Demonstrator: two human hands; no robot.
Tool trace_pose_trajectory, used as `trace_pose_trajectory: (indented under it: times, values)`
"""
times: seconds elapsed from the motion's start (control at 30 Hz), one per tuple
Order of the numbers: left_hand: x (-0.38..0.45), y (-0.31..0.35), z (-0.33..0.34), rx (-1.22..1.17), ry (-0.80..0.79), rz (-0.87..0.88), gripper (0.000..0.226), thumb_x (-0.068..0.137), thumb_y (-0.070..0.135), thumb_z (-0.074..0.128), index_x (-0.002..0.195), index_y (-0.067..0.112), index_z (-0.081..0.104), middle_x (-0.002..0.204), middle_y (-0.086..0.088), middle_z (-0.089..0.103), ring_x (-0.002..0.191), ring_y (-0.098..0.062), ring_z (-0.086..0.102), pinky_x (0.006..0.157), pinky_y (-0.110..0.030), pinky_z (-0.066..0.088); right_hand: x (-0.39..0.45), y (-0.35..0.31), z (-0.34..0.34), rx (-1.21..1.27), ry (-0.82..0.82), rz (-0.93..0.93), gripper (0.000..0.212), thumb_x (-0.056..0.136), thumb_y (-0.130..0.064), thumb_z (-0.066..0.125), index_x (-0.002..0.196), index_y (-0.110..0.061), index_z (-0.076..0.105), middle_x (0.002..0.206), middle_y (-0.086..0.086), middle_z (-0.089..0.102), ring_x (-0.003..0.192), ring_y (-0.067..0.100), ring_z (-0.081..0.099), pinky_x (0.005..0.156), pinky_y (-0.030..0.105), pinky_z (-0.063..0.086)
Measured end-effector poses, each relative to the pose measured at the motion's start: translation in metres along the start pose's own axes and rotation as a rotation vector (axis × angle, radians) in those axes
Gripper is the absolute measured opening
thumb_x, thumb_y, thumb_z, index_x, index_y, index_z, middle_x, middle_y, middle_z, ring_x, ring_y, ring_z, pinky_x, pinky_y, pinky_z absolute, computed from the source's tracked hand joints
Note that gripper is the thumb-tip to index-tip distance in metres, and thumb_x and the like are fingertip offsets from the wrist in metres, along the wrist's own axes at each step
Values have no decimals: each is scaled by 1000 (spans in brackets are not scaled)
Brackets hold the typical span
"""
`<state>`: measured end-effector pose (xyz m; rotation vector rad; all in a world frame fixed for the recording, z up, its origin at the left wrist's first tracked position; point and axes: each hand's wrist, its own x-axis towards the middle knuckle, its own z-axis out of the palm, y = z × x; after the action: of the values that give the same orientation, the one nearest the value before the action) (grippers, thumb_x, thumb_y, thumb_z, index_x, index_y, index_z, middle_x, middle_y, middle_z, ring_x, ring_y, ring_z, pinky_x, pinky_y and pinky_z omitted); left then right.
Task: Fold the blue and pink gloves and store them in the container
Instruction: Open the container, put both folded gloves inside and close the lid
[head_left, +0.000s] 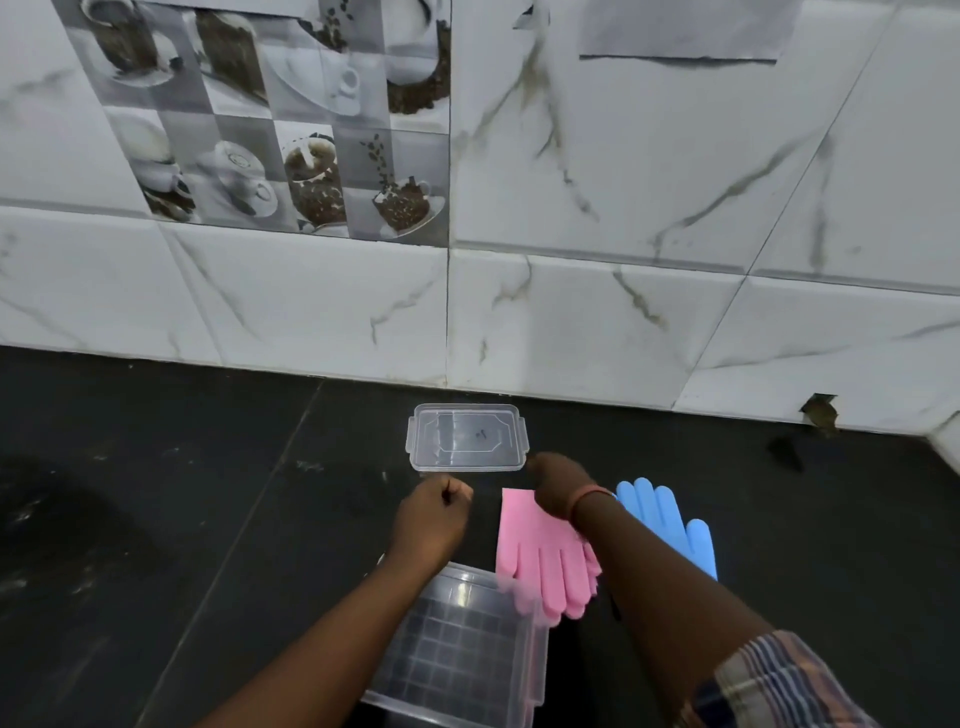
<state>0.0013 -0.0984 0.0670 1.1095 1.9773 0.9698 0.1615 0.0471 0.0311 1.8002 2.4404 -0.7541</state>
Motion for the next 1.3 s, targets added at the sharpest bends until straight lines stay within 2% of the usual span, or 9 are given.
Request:
trace_pose_trajectory:
  times: [0.13, 0.3, 0.4, 0.57, 0.83, 1.03, 1.17, 1.23, 1.3]
  values:
    - [0, 1, 16, 169, -60, 9, 10, 92, 27, 62, 92, 28, 72, 104, 13, 75, 106, -13, 69, 103, -34, 47, 8, 21, -2, -292, -274, -97, 48, 87, -18, 69, 133, -19, 58, 138, 6, 57, 128, 28, 53, 114, 52, 34]
    - [0, -4, 8, 695, -263, 64, 50, 72, 70, 69, 111, 40, 69, 119, 17, 70, 120, -10, 60, 115, -47, 20, 13, 12, -16, -285, -390, -159, 30, 78, -18, 80, 106, -9, 73, 98, 8, 69, 88, 25, 63, 77, 30, 49]
    - [4, -4, -5, 698, -408, 104, 49, 71, 66, 75, 111, 38, 75, 116, 17, 74, 115, -8, 65, 114, -44, 36, 8, 6, -26, -305, -430, -173, 26, 80, -24, 74, 104, -13, 71, 99, 5, 68, 88, 24, 64, 76, 31, 49]
    - [5, -7, -23, 546, -676, 139, 31, 73, 39, 88, 100, 24, 83, 100, 9, 81, 96, -9, 75, 97, -35, 57, -8, -5, -66, -183, -297, -262, 35, 83, -27, 68, 116, -14, 63, 114, 5, 65, 98, 24, 62, 87, 37, 53]
    - [13, -4, 0, 502, -501, 228, 21, 75, 21, 88, 95, 17, 85, 97, 1, 82, 87, -9, 73, 85, -26, 54, -44, -35, -120, 174, 123, -286, 25, 81, -23, 67, 102, -14, 55, 100, 4, 60, 85, 22, 57, 66, 31, 42]
    - [15, 11, 7, 193, -382, 232, 20, 78, -2, 82, 87, 5, 65, 93, -13, 70, 87, -23, 66, 92, -40, 58, -83, -55, -120, 642, 264, -178, 32, 83, -31, 64, 111, -21, 55, 96, -8, 61, 83, 11, 61, 61, 26, 44]
    - [14, 3, -21, 14, -160, 249, 18, 88, -8, 63, 95, 5, 74, 95, -12, 76, 94, -23, 69, 82, -37, 61, -105, -41, -82, 1142, 159, -70, 39, 82, -18, 64, 121, -12, 59, 114, 13, 71, 100, 34, 68, 80, 48, 59]
    - [12, -6, -39, -391, -115, 58, 30, 94, -6, 53, 101, 10, 77, 98, -14, 80, 99, -29, 74, 80, -32, 63, -115, -33, -62, 1360, 73, -27, 36, 87, -6, 63, 122, -9, 61, 115, 20, 71, 101, 39, 68, 82, 51, 59]
    - [12, -16, -50, -813, -223, -129, 34, 99, 0, 47, 124, 3, 69, 125, -26, 71, 109, -36, 68, 92, -44, 60, -122, -32, -45, 1445, 6, 8, 35, 90, -4, 61, 124, -10, 59, 116, 21, 70, 101, 39, 68, 81, 51, 60]
